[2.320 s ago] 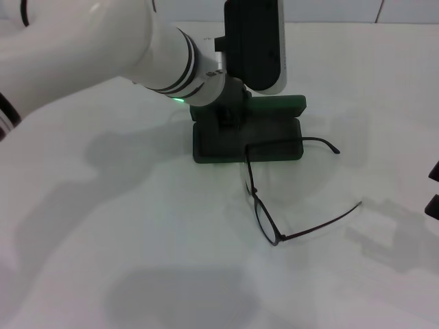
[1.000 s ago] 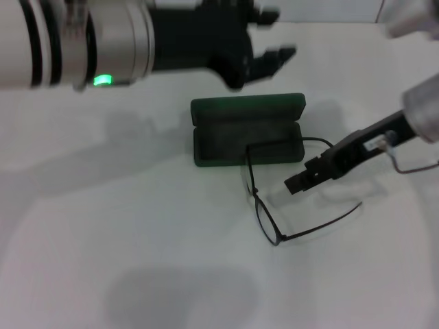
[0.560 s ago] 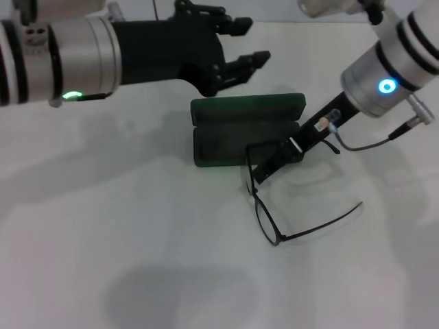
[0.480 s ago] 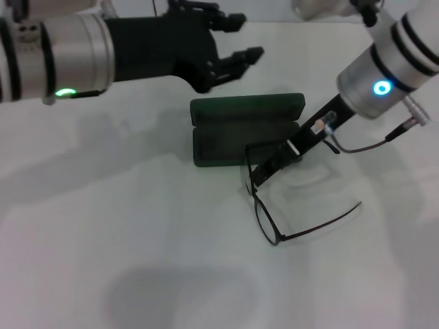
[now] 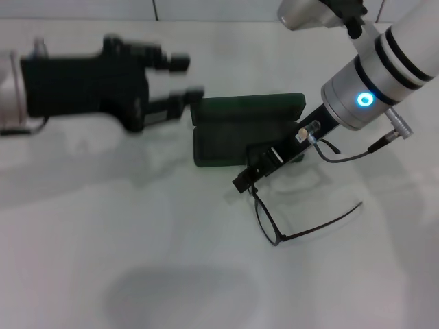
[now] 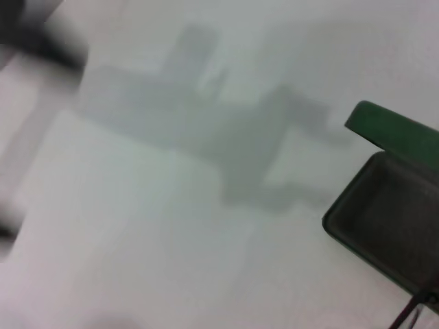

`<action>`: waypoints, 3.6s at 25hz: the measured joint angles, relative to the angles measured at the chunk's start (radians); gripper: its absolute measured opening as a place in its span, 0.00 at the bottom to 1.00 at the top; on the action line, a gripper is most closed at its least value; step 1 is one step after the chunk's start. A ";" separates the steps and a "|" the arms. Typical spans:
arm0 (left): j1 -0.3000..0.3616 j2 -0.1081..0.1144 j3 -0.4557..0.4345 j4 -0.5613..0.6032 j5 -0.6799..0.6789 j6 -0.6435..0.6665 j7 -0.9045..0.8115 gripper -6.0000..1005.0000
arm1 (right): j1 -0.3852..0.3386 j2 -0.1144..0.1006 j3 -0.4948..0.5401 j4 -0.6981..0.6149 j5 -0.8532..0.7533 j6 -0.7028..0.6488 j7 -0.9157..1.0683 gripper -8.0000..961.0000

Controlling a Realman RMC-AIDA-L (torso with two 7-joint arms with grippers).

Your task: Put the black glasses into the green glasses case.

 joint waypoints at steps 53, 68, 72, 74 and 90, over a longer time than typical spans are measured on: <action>0.019 0.009 -0.170 -0.673 -0.100 0.346 0.505 0.45 | 0.049 0.000 -0.256 0.170 0.144 0.205 0.115 0.48; 0.013 0.009 -0.170 -0.697 -0.101 0.346 0.519 0.45 | -0.137 0.000 -0.318 -0.076 0.136 0.228 0.114 0.20; 0.014 0.007 -0.170 -0.697 -0.104 0.347 0.519 0.45 | -0.203 0.000 -0.330 -0.163 0.135 0.242 0.114 0.19; 0.016 0.007 -0.178 -0.697 -0.106 0.347 0.517 0.45 | -0.219 0.000 -0.335 -0.178 0.136 0.242 0.114 0.18; 0.012 0.029 -0.230 -0.758 -0.208 0.352 0.511 0.45 | -0.308 0.000 -0.373 -0.312 0.153 0.169 0.111 0.16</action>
